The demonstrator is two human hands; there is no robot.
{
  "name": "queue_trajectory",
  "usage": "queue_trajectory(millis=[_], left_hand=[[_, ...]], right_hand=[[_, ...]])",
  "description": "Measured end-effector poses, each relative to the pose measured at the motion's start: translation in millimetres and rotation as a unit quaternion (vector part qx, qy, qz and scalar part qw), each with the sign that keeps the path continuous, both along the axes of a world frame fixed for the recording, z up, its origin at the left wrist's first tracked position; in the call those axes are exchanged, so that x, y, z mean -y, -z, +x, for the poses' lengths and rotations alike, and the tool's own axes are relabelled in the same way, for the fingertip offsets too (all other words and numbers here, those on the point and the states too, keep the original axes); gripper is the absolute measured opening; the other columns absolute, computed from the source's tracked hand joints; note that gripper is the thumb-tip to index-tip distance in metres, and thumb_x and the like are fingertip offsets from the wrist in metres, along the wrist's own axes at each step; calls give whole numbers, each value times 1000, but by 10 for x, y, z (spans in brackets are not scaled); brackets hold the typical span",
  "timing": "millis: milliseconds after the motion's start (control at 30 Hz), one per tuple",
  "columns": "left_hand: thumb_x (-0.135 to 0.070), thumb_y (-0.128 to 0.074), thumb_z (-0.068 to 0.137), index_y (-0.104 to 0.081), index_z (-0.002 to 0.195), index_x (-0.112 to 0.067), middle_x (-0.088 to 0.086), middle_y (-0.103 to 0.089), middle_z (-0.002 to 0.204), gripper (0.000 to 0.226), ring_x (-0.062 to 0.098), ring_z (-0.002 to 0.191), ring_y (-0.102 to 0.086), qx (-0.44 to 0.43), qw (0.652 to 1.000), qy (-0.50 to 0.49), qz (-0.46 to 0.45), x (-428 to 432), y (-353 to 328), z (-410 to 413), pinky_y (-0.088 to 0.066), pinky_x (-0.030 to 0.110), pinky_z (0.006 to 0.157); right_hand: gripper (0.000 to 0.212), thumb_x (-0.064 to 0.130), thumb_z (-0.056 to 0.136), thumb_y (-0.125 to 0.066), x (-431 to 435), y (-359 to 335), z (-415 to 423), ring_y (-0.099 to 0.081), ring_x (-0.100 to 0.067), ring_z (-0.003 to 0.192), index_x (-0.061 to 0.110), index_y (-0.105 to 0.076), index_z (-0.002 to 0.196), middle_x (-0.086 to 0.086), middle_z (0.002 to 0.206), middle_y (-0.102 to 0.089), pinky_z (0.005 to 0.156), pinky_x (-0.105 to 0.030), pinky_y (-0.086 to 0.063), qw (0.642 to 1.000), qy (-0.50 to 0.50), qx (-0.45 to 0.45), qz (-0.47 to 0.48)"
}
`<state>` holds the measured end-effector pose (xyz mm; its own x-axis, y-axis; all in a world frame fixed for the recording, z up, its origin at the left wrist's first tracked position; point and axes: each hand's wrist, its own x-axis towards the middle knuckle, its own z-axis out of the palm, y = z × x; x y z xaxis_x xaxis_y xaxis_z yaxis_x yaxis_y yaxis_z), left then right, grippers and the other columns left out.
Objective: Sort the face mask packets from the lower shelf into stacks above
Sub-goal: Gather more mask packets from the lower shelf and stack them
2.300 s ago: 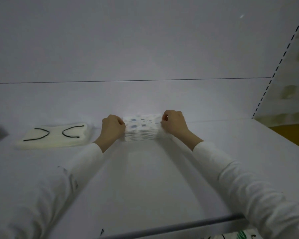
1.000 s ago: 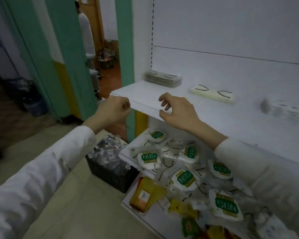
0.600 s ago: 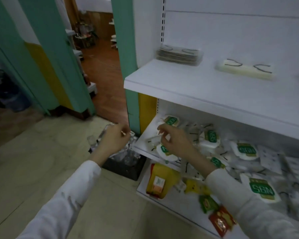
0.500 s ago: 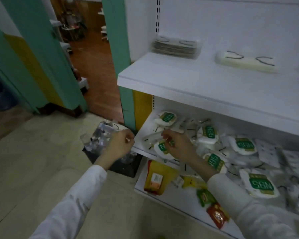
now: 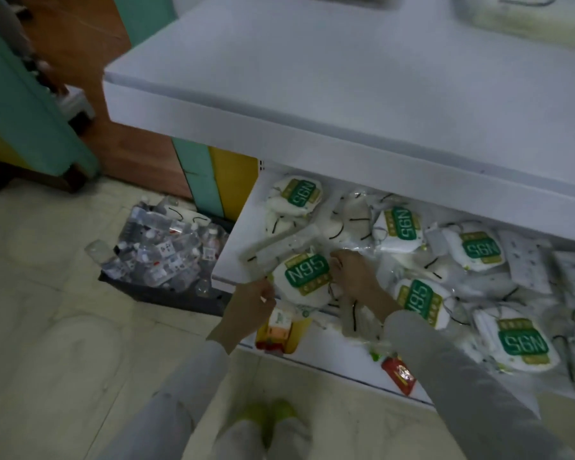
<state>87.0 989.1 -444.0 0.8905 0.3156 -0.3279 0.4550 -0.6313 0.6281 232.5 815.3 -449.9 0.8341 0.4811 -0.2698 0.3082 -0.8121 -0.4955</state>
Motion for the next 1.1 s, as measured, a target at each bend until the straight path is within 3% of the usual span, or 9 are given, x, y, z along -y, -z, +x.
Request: queue_trajectory(millis=[33,133,300,400,500,667,867,1000,1100], left_hand=[[-11,-54,91,-64,100,-4,7,-64,95,15,20,90,-60,-2,1000,3,-2,-29,51,15,-40,21,72],[-13,-55,91,-64,106,-6,9,-66,103,19,22,95,-62,-14,1000,12,-5,-144,148,34,-42,22,74],[-8,-56,89,-65,106,-6,8,-67,103,18,23,94,-63,-7,999,30,-18,-337,187,-11,-45,23,76],[-6,-55,90,-64,104,-4,11,-67,102,17,21,86,-60,-3,999,26,-31,-417,162,-13,-41,22,71],[-7,-55,91,-64,103,-3,12,-67,101,16,18,83,-58,6,999,22,-36,-486,99,-4,-43,24,74],[-12,-62,89,-64,96,-11,8,-68,101,8,17,84,-60,43,997,-7,-66,-613,20,41,-50,30,85],[-27,-82,68,-46,128,-11,-2,-57,120,72,15,107,-56,89,961,-123,-232,-627,-201,260,-51,33,90],[-5,-71,78,-54,118,-18,-6,-66,106,46,9,96,-63,111,896,-141,-406,-540,-385,320,-56,20,73],[-3,-71,78,-58,115,-15,1,-68,105,42,10,93,-65,119,897,-161,-394,-528,-370,320,-56,20,70]], right_hand=[[16,16,93,-50,-74,38,72,-60,-28,83,11,-64,86,-14,88,-62,70,-36,-48,1000,2,5,-12],[47,45,89,-57,-277,58,170,-58,-30,101,6,-55,116,-13,111,-62,84,-41,-50,997,9,-9,-79],[61,29,83,-71,-499,113,166,-55,-26,114,7,-44,133,-11,125,-57,95,-36,-46,993,83,-79,7],[53,17,79,-76,-537,86,132,-55,-18,99,8,-53,125,-6,109,-61,72,-10,-42,980,117,-88,133],[37,7,77,-76,-563,11,64,-51,-14,84,6,-58,109,-1,88,-56,59,-2,-38,957,138,-70,246],[31,2,77,-75,-564,-135,-61,-47,-10,71,24,-54,84,5,74,-47,65,-19,-44,913,165,-54,370],[29,9,75,-76,-531,-366,-192,-45,-23,77,30,-60,84,-11,80,-46,71,-42,-49,847,173,-94,494],[27,5,76,-77,-597,-426,-288,-49,-23,78,24,-59,85,-9,78,-49,76,-44,-51,834,211,-122,495],[21,7,80,-73,-661,-398,-315,-54,-18,76,20,-59,87,-2,76,-54,74,-37,-52,830,212,-151,493]])
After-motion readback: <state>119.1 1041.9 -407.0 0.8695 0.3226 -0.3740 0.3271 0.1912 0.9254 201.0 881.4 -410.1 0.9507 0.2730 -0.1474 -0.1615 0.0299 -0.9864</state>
